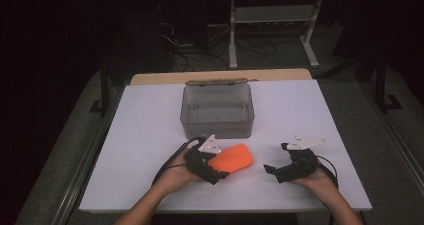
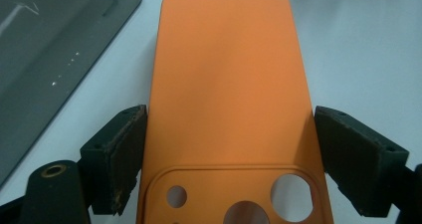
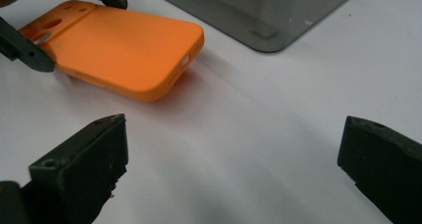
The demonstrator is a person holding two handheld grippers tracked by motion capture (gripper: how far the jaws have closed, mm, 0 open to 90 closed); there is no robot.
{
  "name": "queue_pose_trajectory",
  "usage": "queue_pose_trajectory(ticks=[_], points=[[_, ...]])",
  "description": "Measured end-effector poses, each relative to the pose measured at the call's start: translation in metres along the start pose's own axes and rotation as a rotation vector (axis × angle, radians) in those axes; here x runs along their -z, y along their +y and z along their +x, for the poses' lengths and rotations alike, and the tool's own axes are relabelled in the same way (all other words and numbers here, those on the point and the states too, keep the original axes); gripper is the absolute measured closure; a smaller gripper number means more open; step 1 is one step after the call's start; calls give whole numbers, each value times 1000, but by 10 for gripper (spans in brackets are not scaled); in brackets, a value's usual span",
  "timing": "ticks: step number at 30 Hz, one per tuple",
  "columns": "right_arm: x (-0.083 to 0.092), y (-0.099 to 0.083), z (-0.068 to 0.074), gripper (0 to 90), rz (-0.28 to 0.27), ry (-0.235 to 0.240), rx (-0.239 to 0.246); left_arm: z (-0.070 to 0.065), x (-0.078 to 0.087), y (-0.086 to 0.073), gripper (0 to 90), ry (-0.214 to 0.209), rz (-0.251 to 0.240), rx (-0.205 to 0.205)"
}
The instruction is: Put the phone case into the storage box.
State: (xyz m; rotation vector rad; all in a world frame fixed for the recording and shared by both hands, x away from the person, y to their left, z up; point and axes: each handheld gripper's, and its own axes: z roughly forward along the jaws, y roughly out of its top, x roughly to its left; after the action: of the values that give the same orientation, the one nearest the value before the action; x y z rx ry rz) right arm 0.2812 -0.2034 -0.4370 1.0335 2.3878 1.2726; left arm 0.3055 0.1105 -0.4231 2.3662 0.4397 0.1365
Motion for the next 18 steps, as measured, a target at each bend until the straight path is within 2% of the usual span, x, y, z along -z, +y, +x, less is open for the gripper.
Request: queue_pose_trajectory(ticks=[9, 18], points=[[0, 0, 0, 0, 0, -1, -1, 6, 8, 3, 162, 1, 7, -13], [0, 0, 0, 0, 0, -4, 1, 12, 12, 7, 162, -21, 23, -36]])
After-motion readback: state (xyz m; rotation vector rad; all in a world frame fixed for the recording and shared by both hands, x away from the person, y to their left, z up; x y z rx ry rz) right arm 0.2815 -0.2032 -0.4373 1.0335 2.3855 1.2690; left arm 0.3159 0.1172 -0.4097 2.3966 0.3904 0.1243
